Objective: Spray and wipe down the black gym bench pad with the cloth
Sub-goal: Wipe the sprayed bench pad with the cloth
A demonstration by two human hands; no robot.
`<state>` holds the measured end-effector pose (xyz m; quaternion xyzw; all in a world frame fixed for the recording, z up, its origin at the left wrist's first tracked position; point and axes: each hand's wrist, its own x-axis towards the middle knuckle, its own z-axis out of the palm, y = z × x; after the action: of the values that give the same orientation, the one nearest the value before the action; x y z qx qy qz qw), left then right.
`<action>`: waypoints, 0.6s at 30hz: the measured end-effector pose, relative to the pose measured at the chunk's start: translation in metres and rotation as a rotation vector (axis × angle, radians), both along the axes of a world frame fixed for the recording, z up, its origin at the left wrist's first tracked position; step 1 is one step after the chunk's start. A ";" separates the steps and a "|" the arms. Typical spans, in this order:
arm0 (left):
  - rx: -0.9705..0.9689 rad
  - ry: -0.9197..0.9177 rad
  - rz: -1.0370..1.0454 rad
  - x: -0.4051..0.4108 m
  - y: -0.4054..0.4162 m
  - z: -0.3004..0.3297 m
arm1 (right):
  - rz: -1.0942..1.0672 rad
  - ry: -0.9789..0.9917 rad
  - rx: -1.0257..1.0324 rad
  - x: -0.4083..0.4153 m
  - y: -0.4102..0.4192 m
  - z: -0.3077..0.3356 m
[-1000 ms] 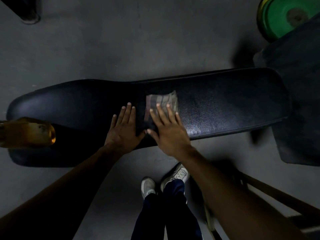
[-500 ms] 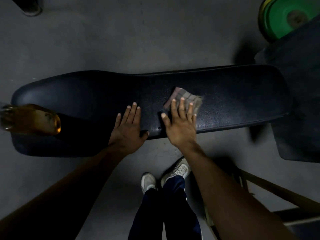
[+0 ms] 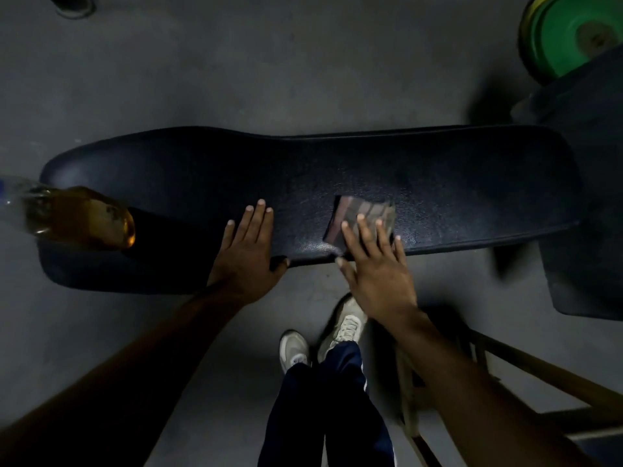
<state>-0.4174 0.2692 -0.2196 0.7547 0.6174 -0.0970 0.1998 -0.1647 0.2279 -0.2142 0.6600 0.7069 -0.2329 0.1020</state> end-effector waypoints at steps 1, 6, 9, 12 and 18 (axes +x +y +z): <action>0.003 -0.004 -0.007 -0.001 -0.001 0.000 | -0.041 0.021 0.017 -0.005 0.018 -0.001; 0.002 -0.029 0.010 0.001 -0.005 -0.002 | -0.091 0.089 0.033 -0.046 0.109 -0.005; 0.010 -0.033 0.004 -0.001 -0.004 0.000 | 0.018 0.044 0.069 -0.068 0.127 -0.006; 0.019 -0.044 0.024 0.000 0.000 0.003 | 0.131 0.004 0.125 -0.069 0.111 -0.001; -0.026 -0.081 0.037 0.017 0.026 0.017 | 0.284 0.021 0.292 -0.019 0.057 0.007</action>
<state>-0.4005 0.2953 -0.2030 0.7437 0.6214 -0.0706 0.2361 -0.1838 0.2849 -0.2070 0.5590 0.8202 -0.1182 0.0298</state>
